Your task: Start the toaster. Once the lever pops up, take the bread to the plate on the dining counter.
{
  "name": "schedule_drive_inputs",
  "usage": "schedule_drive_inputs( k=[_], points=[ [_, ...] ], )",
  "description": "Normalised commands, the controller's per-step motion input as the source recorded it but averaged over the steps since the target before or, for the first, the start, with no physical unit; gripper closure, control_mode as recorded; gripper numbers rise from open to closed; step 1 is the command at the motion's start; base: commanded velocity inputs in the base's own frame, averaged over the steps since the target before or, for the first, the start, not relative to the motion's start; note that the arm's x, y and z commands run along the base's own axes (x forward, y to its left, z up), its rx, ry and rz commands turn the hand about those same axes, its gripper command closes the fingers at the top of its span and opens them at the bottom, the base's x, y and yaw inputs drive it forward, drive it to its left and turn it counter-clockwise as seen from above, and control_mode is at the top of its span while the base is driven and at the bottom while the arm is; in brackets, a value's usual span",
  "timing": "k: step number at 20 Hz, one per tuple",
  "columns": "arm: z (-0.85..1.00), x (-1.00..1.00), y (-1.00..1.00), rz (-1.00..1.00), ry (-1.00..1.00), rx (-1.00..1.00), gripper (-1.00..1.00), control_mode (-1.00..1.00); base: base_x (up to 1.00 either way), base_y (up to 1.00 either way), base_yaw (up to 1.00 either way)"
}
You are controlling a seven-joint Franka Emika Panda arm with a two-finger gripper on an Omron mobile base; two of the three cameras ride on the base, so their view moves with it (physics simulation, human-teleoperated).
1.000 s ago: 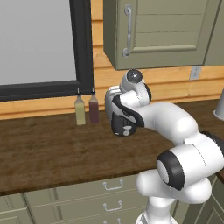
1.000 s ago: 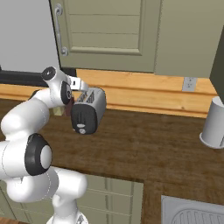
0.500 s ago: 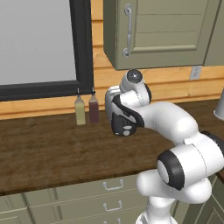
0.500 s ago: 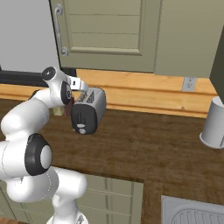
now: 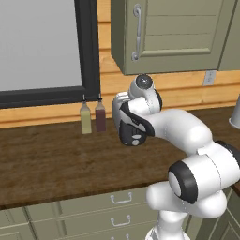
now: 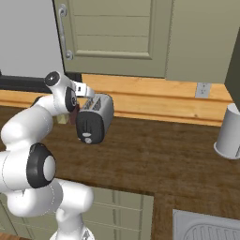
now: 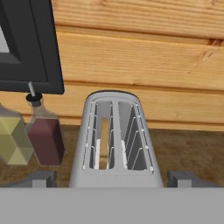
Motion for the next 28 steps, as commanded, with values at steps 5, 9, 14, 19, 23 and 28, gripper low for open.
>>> schedule_drive_inputs(
  k=[5, 9, 14, 19, 23, 28],
  points=[
    [0.0, 0.0, 0.0, 0.0, 0.0, 0.0, -1.0, -1.0, 0.0, 0.0, 0.0],
    [0.0, 0.0, 0.0, 0.0, 0.0, 0.0, -1.0, -1.0, 0.0, 0.0, 0.0],
    [0.0, 0.0, 0.0, 0.0, 0.0, 0.0, -1.0, -1.0, 0.0, 0.0, 0.0],
    [0.0, 0.0, 0.0, 0.0, 0.0, 0.0, -1.0, -1.0, 0.0, 0.0, 0.0],
    [0.0, 0.0, 0.0, 0.0, 0.0, 0.0, -1.0, -1.0, 0.0, 0.0, 0.0],
    [0.0, 0.0, 0.0, 0.0, 0.0, 0.0, -1.0, -1.0, 0.0, 0.0, 0.0]
  ],
)
